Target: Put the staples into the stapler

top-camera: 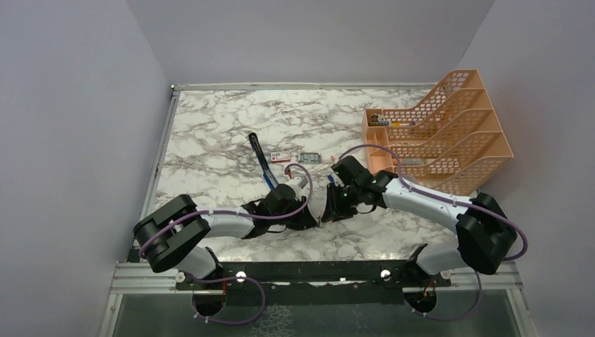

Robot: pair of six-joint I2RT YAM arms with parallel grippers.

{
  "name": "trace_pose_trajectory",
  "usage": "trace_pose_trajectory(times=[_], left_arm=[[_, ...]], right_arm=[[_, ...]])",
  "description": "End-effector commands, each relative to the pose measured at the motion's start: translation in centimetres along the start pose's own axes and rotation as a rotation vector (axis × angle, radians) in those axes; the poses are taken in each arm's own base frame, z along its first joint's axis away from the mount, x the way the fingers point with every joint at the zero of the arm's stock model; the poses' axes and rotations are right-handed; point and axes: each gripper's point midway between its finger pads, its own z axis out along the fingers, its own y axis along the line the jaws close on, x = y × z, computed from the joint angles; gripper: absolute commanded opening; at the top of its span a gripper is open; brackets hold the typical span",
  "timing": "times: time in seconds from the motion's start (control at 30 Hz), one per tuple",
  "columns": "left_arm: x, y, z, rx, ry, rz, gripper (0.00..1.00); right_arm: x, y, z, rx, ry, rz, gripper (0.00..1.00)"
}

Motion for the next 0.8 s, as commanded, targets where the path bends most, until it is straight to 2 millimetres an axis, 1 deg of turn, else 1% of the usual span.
trace_pose_trajectory(times=[0.0,0.07,0.2,0.37,0.57,0.77], left_arm=[[4.2,5.0,-0.8,-0.163,0.115,0.017,0.06],[4.2,5.3,-0.8,-0.173,0.115,0.022,0.06],[4.4,5.4,-0.7,-0.175,0.127,0.024,0.06],[4.3,5.1,-0.6,-0.163,0.122,0.019,0.06],[4.4,5.3,-0.7,-0.163,0.118,0.012,0.06],[4.3,5.1,-0.6,-0.158,0.114,0.009,0.06]], right_arm=[[-1.2,0.9,-0.3,-0.036,-0.003,-0.037,0.29],[-2.0,0.3,-0.4,0.005,-0.024,-0.044,0.3],[-4.1,0.2,-0.5,0.048,-0.069,-0.083,0.33],[-5.5,-0.8,-0.2,0.126,-0.074,-0.122,0.35],[-6.5,-0.9,0.3,0.135,-0.083,-0.134,0.37],[-6.2,-0.9,1.8,0.108,-0.06,-0.134,0.4]])
